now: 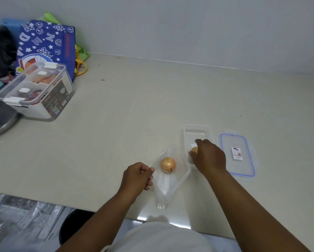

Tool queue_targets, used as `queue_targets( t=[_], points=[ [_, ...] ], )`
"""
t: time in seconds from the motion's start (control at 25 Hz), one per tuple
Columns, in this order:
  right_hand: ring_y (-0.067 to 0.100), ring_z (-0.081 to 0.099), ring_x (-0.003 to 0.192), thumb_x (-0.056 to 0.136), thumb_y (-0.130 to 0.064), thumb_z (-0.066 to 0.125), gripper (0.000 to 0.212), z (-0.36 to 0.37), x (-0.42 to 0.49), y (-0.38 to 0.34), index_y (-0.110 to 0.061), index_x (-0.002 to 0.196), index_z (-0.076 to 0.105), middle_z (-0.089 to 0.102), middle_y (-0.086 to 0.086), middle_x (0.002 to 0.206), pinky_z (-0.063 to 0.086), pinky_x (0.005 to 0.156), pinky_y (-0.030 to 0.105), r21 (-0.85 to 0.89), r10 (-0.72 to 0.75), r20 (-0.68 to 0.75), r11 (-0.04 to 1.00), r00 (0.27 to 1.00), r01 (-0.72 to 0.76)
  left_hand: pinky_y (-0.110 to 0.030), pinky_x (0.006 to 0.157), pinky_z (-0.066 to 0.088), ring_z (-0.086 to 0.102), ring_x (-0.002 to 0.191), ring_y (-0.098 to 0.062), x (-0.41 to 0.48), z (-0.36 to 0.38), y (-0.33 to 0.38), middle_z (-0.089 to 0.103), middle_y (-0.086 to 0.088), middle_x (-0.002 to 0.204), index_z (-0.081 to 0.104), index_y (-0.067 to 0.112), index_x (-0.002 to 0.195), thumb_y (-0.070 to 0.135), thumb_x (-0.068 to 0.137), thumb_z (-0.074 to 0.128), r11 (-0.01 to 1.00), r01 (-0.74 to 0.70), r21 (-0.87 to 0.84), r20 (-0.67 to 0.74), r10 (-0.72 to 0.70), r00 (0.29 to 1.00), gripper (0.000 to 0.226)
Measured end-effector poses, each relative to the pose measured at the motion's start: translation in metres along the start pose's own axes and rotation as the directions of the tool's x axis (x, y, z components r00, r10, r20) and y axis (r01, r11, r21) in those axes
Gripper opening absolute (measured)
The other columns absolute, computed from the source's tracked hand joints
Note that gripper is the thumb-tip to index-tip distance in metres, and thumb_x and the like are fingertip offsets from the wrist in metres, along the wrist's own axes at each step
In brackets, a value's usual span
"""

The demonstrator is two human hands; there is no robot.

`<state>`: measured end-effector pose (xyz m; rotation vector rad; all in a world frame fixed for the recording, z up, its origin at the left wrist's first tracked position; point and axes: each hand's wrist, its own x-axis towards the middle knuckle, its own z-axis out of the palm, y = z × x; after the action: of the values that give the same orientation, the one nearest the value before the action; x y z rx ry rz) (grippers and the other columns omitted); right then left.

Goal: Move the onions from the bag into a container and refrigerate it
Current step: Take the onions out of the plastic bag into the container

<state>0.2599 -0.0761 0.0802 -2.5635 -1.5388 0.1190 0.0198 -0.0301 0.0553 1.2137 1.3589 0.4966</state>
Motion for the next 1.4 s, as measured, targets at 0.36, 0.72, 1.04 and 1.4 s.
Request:
queue_targets(
  t=[0.36, 0.72, 1.04, 1.4],
  points=[
    [0.032, 0.049, 0.118, 0.087, -0.012, 0.060, 0.041, 0.045, -0.027, -0.069, -0.003, 0.125, 0.047, 0.047, 0.017, 0.131, 0.051, 0.086, 0.041, -0.013, -0.302, 0.366, 0.944, 0.880, 0.330, -0.026, 0.048, 0.053, 0.064, 0.049, -0.012, -0.004, 0.002, 0.002, 0.071, -0.002, 0.059, 0.067, 0.009, 0.074, 0.024, 0.083, 0.071, 0.999, -0.016, 0.034, 0.011, 0.016, 1.000, 0.018],
    [0.030, 0.061, 0.094, 0.073, -0.022, 0.062, 0.046, 0.034, -0.032, -0.062, -0.013, 0.118, 0.055, 0.053, 0.010, 0.122, 0.054, 0.073, 0.037, 0.157, -0.361, 0.318, 0.932, 0.877, 0.327, -0.027, 0.049, 0.054, 0.065, 0.050, -0.013, -0.007, -0.001, -0.002, 0.071, -0.003, 0.059, 0.066, 0.008, 0.074, 0.024, 0.084, 0.070, 0.999, -0.014, 0.030, 0.004, 0.014, 1.000, 0.019],
    [0.009, 0.059, 0.101, 0.069, -0.030, 0.081, 0.061, -0.017, -0.001, -0.007, -0.021, 0.125, 0.059, 0.061, -0.003, 0.117, 0.045, 0.086, 0.017, 0.587, -0.077, -0.230, 0.784, 0.970, 0.201, -0.027, 0.047, 0.051, 0.062, 0.049, -0.014, -0.004, -0.002, -0.003, 0.068, -0.004, 0.058, 0.065, 0.006, 0.072, 0.021, 0.084, 0.069, 1.000, 0.003, -0.006, -0.004, -0.003, 1.000, 0.020],
    [0.034, 0.057, 0.111, 0.080, -0.025, 0.064, 0.047, 0.049, 0.098, 0.015, -0.021, 0.127, 0.056, 0.057, 0.012, 0.125, 0.045, 0.082, 0.033, 0.193, 0.213, 0.253, 0.945, 0.944, -0.265, -0.026, 0.047, 0.052, 0.064, 0.049, -0.013, -0.008, -0.005, -0.012, 0.069, -0.003, 0.058, 0.064, 0.012, 0.069, 0.022, 0.085, 0.069, 1.000, 0.016, 0.026, -0.011, -0.016, 1.000, 0.020]
  ],
)
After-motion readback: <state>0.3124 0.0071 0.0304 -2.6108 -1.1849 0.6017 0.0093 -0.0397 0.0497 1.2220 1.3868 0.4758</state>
